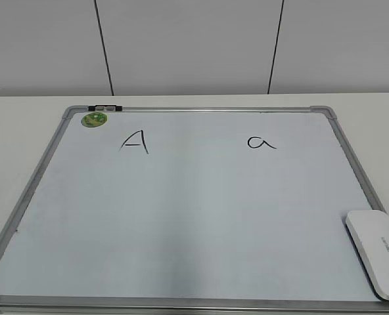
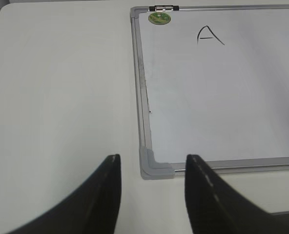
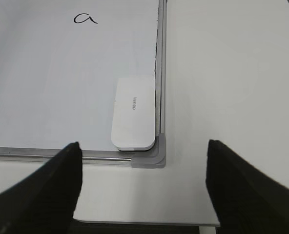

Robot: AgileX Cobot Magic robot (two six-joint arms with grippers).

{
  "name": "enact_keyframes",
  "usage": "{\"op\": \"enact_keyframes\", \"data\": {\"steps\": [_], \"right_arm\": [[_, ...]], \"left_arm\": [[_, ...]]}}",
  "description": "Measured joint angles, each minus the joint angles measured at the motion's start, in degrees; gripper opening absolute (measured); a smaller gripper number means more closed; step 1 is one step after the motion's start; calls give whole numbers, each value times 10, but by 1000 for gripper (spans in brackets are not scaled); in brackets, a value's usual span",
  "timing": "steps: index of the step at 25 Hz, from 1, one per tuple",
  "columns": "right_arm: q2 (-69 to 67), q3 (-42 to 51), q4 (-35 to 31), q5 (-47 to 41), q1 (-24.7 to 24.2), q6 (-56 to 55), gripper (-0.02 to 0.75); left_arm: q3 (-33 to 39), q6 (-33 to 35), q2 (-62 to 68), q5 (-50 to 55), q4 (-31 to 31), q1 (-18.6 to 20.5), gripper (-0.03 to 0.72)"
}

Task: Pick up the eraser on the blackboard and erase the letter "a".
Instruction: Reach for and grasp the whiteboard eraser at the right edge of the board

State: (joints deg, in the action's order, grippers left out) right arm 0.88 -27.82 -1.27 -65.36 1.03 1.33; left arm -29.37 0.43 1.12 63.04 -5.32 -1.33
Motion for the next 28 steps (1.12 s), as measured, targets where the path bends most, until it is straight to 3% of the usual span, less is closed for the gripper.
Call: {"op": "enact_keyframes", "data": {"steps": [28], "right_arm": [[0, 0, 0, 0, 0, 0, 586]], "left_arm": [[0, 0, 0, 0, 0, 0, 316]]}}
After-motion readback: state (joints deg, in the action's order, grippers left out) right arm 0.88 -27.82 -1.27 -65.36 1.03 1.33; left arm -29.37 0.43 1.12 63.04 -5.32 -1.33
